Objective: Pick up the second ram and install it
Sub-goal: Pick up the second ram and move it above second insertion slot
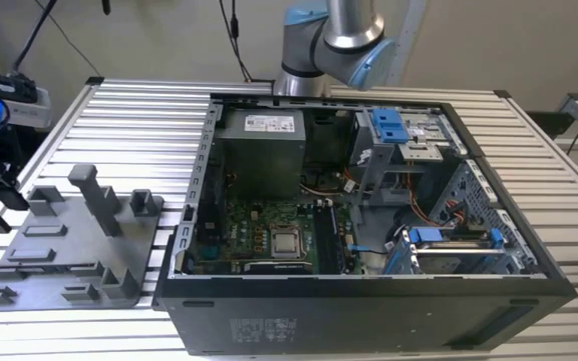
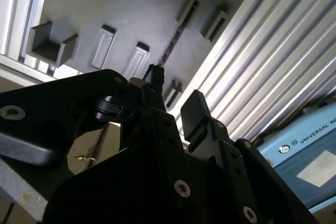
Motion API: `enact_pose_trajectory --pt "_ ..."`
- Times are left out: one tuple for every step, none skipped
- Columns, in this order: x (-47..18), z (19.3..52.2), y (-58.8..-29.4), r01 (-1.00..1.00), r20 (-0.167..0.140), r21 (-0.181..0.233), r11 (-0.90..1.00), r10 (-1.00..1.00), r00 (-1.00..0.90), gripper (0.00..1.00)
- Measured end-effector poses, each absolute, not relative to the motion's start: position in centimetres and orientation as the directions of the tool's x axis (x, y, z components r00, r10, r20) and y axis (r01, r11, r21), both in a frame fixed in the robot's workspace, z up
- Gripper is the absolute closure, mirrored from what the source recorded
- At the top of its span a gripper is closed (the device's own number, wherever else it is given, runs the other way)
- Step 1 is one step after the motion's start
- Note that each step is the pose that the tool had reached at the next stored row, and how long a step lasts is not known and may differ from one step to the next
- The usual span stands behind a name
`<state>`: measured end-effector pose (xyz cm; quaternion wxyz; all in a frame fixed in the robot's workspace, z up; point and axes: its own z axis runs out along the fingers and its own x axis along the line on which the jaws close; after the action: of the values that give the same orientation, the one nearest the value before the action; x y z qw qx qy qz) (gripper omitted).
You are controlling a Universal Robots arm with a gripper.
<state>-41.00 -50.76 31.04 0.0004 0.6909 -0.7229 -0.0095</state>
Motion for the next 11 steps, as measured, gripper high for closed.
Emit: enact_pose_trajectory --pt "-41.0 30.9 -50.8 -0.999 -0.012 0.014 0.045 -0.999 -0.045 0.58" --pt "-41.0 30.8 -50.8 -0.999 -0.013 0.014 0.045 -0.999 -0.045 0.58" --pt "-41.0 30.6 -50.8 -0.999 -0.013 0.014 0.045 -0.999 -0.045 0.58" --pt "-41.0 30.5 -50.8 -0.999 -0.013 0.014 0.045 -0.999 -0.045 0.58" --pt "-41.1 30.3 -50.8 -0.999 -0.013 0.014 0.045 -0.999 -0.045 0.58" --pt "-41.2 30.2 -50.7 -0.999 -0.013 0.013 0.045 -0.999 -0.045 0.58" --pt "-41.2 30.0 -50.7 -0.999 -0.013 0.013 0.045 -0.999 -0.045 0.58" --pt "-41.3 29.9 -50.7 -0.999 -0.013 0.012 0.045 -0.999 -0.045 0.58" --pt "-41.3 29.7 -50.7 -0.999 -0.013 0.012 0.045 -0.999 -0.045 0.58" --pt "-41.4 29.6 -50.7 -0.999 -0.013 0.012 0.045 -0.999 -0.045 0.58" --pt "-41.4 29.4 -50.7 -0.999 -0.013 0.011 0.045 -0.999 -0.045 0.58"
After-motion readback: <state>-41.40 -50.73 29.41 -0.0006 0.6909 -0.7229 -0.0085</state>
